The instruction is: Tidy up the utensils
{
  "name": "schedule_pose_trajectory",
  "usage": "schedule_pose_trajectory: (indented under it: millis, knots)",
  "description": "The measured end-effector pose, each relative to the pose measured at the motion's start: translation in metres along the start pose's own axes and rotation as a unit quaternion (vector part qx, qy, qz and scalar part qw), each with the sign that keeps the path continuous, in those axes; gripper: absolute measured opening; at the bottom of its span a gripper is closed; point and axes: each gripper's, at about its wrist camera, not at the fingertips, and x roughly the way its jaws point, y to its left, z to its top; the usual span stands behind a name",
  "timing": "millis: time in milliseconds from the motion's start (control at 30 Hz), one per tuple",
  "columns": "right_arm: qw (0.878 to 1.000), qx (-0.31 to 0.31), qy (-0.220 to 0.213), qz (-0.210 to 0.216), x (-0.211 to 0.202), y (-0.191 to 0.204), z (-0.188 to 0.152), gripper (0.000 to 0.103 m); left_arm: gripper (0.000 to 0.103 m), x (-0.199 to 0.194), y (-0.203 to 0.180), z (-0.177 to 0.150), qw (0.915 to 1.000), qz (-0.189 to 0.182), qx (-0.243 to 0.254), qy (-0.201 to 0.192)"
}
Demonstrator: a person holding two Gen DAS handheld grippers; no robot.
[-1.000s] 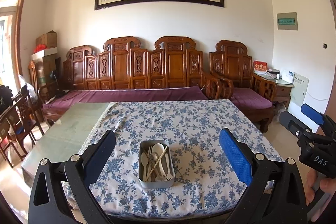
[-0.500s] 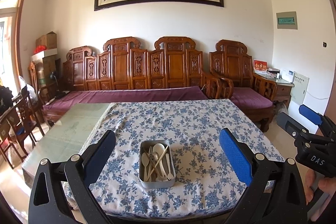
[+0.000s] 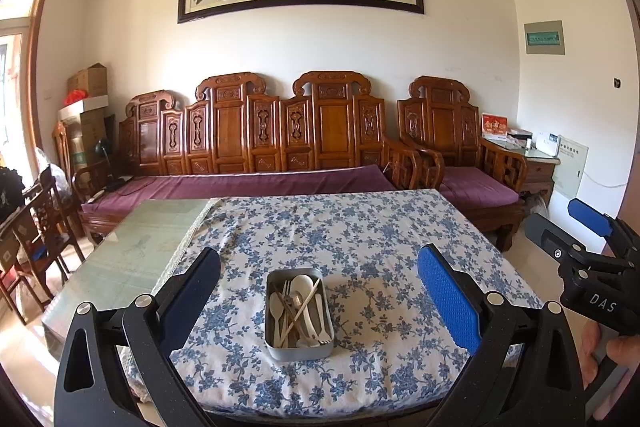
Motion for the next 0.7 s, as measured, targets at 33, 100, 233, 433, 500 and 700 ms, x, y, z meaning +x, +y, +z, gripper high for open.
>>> schedule_pose_trajectory:
  millis: [33,100,233,433,500,700]
  knots:
    - [1.0,0.001,0.0,0.0,0.0005,-0.0004,-0.0005,0.1,0.095,0.0,-0.0002,0.0001,1.0,0.0,0.0,0.0]
    - [1.0,0.001,0.001,0.001,0.0006,-0.0004,-0.0001,0.1,0.095,-0.0001,-0.0002,-0.0002,1.0,-0.001,0.0,0.0]
    - [1.0,0.001,0.0,0.002,0.0011,0.0003,-0.0001,0.1,0.095,0.0,-0.0002,-0.0004,1.0,-0.001,0.0,0.0]
    - [1.0,0.001,0.0,0.003,0.001,0.0012,-0.0005,0.1,0.095,0.0,-0.0004,-0.0003,1.0,-0.001,0.0,0.0]
    - [1.0,0.0,0.0,0.003,0.0007,0.0018,-0.0002,0.1,0.095,0.0,-0.0002,0.0001,1.0,-0.001,0.0,0.0]
    - [1.0,-0.001,-0.001,0.003,0.0014,0.0029,0.0009,0.1,0.095,-0.0003,0.0002,0.0,1.0,-0.002,-0.001,0.0]
